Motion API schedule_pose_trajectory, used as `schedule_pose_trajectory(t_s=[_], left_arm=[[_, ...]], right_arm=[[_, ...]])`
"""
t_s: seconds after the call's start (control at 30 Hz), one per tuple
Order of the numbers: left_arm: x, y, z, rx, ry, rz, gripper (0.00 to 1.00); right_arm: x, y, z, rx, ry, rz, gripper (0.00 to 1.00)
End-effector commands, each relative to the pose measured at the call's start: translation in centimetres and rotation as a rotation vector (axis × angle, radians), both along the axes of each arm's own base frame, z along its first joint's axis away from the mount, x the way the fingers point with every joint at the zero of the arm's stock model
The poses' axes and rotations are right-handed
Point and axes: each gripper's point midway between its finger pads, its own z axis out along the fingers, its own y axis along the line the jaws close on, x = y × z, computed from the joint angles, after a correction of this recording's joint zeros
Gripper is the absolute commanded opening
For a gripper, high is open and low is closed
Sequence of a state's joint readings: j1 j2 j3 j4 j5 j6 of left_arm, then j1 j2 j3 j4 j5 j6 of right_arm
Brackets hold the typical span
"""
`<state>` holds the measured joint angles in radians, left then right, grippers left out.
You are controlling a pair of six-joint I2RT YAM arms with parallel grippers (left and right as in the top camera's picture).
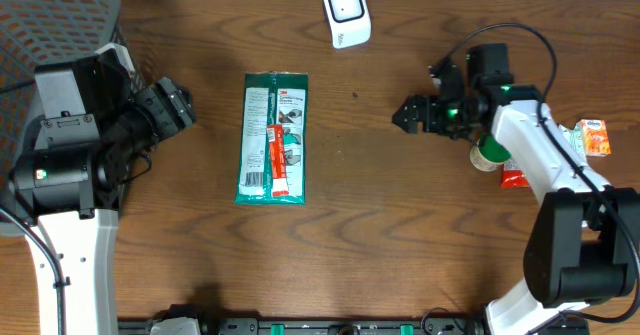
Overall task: Scan the item barcode
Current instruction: 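Move the right gripper left toward the red tube on the 3M package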
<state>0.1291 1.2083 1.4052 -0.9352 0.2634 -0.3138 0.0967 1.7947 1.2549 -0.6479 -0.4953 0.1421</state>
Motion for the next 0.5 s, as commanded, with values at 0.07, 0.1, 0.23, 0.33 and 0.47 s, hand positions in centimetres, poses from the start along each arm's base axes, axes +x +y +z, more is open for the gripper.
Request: schedule_pose_trajectory(t_s=[0.07, 0.1, 0.23, 0.33, 0.47], left_arm=[[0.0, 0.1, 0.2, 0.002, -0.006, -0.002, 0.83], [0.0, 0.1, 0.2, 0.002, -0.006, -0.002, 0.82], [0.0, 0.1, 0.2, 0.002, -0.005, -0.002, 0.82], [0.0, 0.1, 0.2, 0.002, -0.005, -0.003, 0.82], [0.0, 0.1, 0.2, 0.002, -0.006, -0.003, 0.82]], right_arm=[[-1.0, 4.0, -0.1, 0.038, 0.027, 0.038, 0.82], [-1.1, 4.6, -0.2, 0.029, 0.029, 0.034, 0.8], [-1.6, 7.4, -0.4, -0.015, 0.017, 0.036, 0.75], [-2.2, 10.3, -0.3, -0.042, -0.017, 0.055, 0.69], [-3.3, 14.3, -0.1, -0.07, -0.075, 0.086, 0.64]])
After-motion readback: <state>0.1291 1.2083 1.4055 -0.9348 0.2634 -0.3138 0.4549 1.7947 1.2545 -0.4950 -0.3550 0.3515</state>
